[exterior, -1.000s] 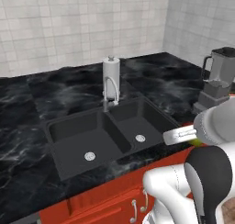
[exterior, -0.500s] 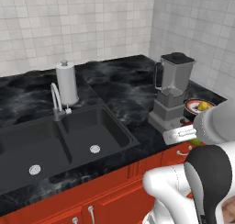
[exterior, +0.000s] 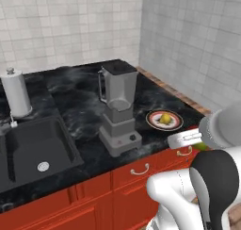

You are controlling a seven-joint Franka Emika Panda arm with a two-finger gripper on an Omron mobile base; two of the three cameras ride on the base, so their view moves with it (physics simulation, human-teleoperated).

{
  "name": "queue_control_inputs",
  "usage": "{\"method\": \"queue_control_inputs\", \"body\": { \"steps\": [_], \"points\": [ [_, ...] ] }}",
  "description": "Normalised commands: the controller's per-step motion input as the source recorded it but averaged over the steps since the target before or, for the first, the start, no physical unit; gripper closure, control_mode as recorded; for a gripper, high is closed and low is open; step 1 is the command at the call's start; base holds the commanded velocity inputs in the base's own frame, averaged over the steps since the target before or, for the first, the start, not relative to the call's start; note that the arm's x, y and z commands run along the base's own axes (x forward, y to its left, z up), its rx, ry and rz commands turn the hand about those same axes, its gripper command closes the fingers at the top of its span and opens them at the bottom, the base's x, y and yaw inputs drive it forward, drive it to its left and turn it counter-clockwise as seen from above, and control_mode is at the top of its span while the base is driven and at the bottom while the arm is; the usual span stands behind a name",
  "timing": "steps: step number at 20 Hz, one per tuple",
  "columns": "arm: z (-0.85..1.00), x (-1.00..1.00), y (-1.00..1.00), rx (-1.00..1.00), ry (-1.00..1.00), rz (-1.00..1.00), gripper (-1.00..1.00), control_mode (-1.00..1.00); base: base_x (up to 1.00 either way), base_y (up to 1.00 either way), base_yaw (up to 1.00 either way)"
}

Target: Pick the pear and mango from the fridge and place them on the plate next to the blender to make a fruit smoothie.

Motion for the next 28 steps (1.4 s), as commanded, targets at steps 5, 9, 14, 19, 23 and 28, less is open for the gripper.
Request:
{"method": "queue_control_inputs", "body": {
  "steps": [5,9,14,19,23,28],
  "points": [
    [0.00,0.00,0.00,0.00,0.00,0.00,1.00,1.00,0.65,-0.99,0.08],
    [0.00,0.00,0.00,0.00,0.00,0.00,1.00,1.00,0.88,-0.64,0.29],
    [0.00,0.00,0.00,0.00,0.00,0.00,1.00,1.00,0.48,-0.58,0.32],
    [-0.40,0.27,-0.11,0.02,0.13,0.12,1.00,-1.00,0.06,-0.39,0.21],
    [-1.00,1.00,0.00,0.00,0.55,0.15,1.00,-1.00,0.00,0.00,0.00],
    [-1.00,1.00,0.08,0.00,0.47,0.03,1.00,-1.00,0.00,0.00,0.00]
  ]
}}
